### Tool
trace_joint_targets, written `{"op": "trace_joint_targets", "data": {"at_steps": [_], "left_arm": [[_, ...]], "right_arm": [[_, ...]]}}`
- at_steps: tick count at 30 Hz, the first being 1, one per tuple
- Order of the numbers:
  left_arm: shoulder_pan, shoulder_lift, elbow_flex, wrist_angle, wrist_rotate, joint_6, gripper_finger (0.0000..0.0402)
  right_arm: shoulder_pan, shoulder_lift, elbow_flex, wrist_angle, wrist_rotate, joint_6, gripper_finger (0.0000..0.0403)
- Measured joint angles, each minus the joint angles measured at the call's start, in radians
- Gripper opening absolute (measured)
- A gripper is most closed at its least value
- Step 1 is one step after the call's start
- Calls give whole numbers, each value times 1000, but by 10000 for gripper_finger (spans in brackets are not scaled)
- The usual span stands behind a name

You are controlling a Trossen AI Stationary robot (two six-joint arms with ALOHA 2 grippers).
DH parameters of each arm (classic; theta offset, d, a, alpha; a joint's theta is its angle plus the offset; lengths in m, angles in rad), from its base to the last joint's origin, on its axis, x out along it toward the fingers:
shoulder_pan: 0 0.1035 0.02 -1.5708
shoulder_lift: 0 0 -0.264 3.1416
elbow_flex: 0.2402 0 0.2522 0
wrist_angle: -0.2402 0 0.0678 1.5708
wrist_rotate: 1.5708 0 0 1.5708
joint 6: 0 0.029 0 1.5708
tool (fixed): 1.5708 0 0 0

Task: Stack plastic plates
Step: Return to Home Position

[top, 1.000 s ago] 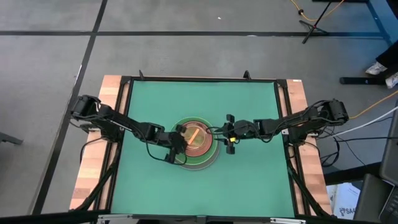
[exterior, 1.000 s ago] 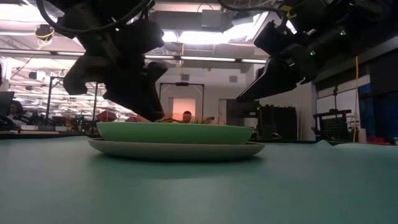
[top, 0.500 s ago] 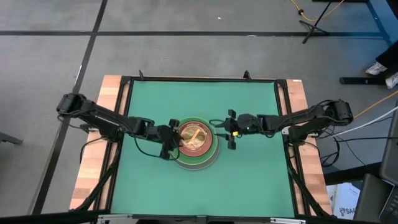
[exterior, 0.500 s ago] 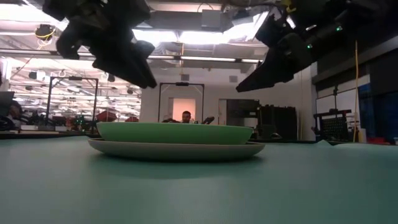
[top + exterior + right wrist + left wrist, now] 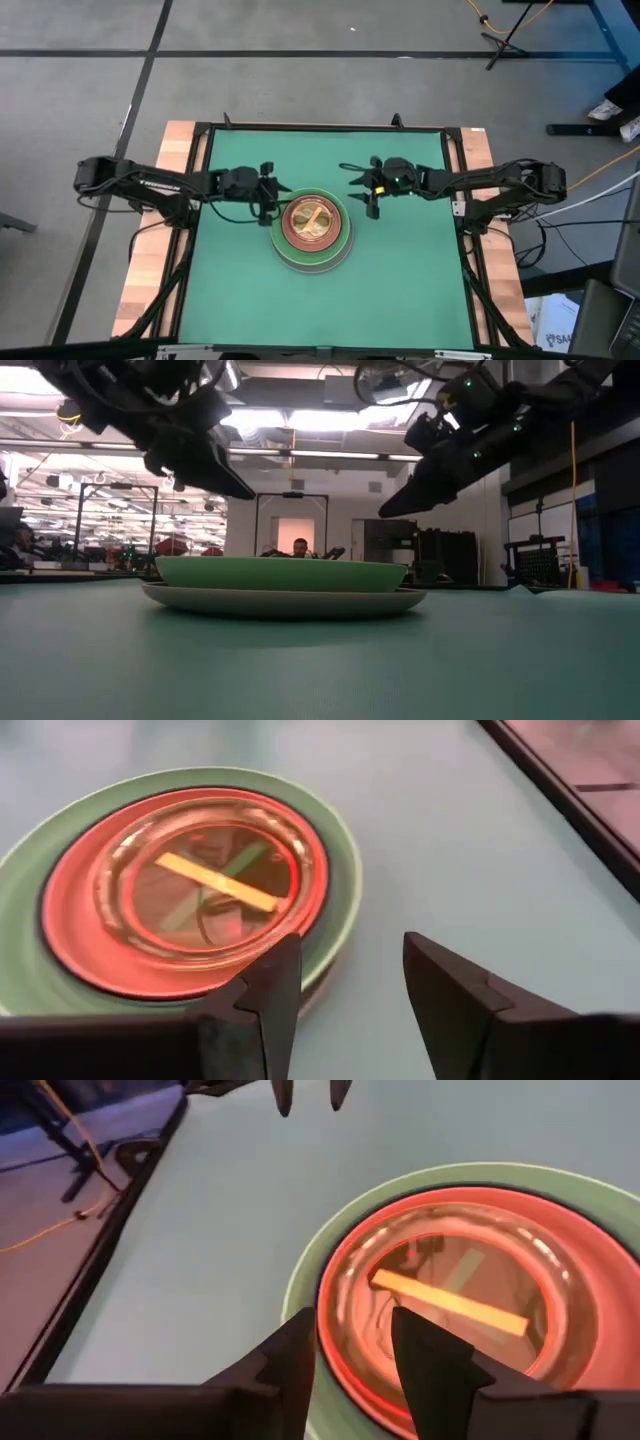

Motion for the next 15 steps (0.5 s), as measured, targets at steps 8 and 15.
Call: {"op": "trace_joint_targets", "data": {"at_steps": [8, 15], "left_arm": [[18, -95, -120, 71, -2, -58, 128], [-1, -258, -272, 190, -23, -150, 127]], "right_arm": [[-15, -13, -1, -67, 13, 0, 170], [-14, -141, -140, 1, 13, 58, 164]]}}
